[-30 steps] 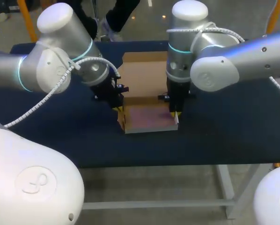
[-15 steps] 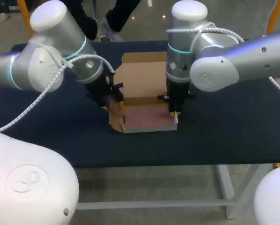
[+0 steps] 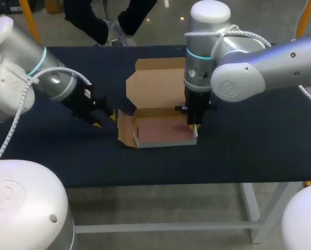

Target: Assemble the packaging by folding the flat box into shape, placing the metal phone stand inside, and closing the box properly

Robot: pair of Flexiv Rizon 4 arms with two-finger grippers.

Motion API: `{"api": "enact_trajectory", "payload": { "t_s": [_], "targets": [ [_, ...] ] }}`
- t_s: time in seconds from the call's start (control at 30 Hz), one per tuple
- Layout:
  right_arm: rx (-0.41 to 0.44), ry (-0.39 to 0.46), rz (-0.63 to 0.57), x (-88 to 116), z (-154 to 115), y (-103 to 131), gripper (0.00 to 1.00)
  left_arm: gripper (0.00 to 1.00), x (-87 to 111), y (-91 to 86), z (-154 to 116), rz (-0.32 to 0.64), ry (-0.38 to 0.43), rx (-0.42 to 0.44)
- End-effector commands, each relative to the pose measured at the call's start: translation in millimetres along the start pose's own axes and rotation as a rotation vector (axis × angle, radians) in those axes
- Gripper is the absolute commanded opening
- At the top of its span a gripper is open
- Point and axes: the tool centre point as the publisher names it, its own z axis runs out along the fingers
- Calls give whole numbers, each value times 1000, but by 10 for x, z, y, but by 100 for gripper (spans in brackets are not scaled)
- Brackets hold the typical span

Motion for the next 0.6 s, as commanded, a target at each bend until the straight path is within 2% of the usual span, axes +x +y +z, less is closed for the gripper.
{"api": "enact_trajectory", "payload": {
  "t_s": [0.03,0.23,0.3,0.33,0.4,0.6],
  "targets": [
    [3,-3,0,10,-6,6,0,64,-102,-2,25,-1,92,-4],
    [3,-3,0,10,-6,6,0,65,-173,8,19,-3,119,-13],
    [3,-3,0,10,-6,6,0,54,-191,15,33,-2,130,-15],
    [3,-3,0,10,-6,6,0,45,-197,20,41,-4,133,-15],
    [3,-3,0,10,-6,6,0,39,-208,36,62,0,148,-19],
    [3,-3,0,10,-6,6,0,40,-244,72,164,2,201,-15]
  ]
}}
